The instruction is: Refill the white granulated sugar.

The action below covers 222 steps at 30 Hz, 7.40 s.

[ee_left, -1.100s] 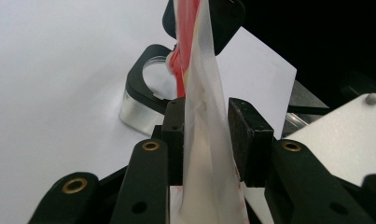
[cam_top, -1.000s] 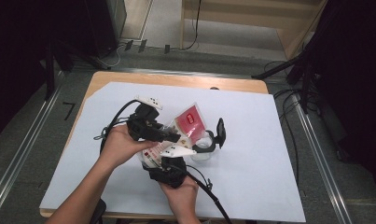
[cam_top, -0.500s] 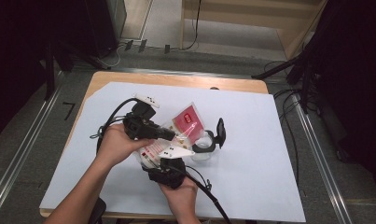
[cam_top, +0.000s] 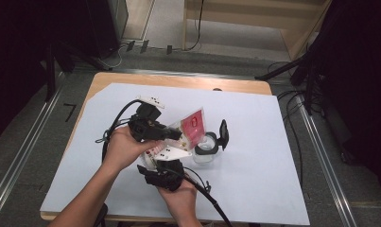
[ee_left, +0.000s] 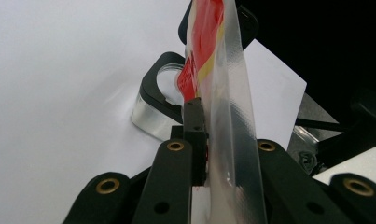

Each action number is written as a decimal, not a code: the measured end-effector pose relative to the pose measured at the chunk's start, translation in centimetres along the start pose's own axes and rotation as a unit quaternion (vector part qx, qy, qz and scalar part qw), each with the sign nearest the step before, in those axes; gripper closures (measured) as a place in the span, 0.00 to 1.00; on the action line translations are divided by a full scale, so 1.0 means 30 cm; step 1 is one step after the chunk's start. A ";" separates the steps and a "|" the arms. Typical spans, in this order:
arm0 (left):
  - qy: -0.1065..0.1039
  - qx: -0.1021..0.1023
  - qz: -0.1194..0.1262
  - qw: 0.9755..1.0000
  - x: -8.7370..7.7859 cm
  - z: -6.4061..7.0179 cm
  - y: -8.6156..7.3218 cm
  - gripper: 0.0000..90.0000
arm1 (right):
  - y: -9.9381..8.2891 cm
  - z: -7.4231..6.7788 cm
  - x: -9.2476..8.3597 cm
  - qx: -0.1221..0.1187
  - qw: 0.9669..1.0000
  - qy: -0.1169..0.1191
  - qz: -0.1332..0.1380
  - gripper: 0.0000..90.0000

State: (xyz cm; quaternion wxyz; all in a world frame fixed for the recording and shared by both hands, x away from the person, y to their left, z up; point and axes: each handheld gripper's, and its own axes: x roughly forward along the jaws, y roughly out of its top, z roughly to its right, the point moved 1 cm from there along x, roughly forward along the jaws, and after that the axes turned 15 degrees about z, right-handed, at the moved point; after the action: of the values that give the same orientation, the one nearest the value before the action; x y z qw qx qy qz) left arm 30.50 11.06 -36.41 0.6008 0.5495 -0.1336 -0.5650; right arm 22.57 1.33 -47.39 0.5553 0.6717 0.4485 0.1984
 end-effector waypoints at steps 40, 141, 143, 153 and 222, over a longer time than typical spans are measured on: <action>0.012 0.009 0.021 1.000 -0.056 0.022 0.053 0.95 | 0.043 0.033 -0.014 0.020 1.000 0.012 0.006 0.68; -0.011 0.012 0.065 0.998 -0.027 0.006 0.079 0.87 | 0.095 0.015 -0.018 0.009 0.999 0.033 0.007 0.70; -0.011 0.012 0.065 0.998 -0.027 0.008 0.079 0.87 | 0.095 0.015 -0.018 0.009 0.999 0.033 0.008 0.70; -0.008 0.016 0.065 0.998 -0.029 0.008 0.078 0.88 | 0.095 0.011 -0.016 0.002 1.000 0.029 0.006 0.70; -0.007 0.014 0.069 0.997 -0.028 0.016 0.081 0.94 | 0.098 0.004 -0.020 0.003 1.000 0.025 0.011 0.71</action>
State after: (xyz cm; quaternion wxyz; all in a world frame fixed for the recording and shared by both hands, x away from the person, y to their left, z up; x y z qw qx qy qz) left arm 31.16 10.92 -33.88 0.6298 0.5437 -0.1832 -0.5237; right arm 23.49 0.83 -44.58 0.5396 0.6733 0.4552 0.2195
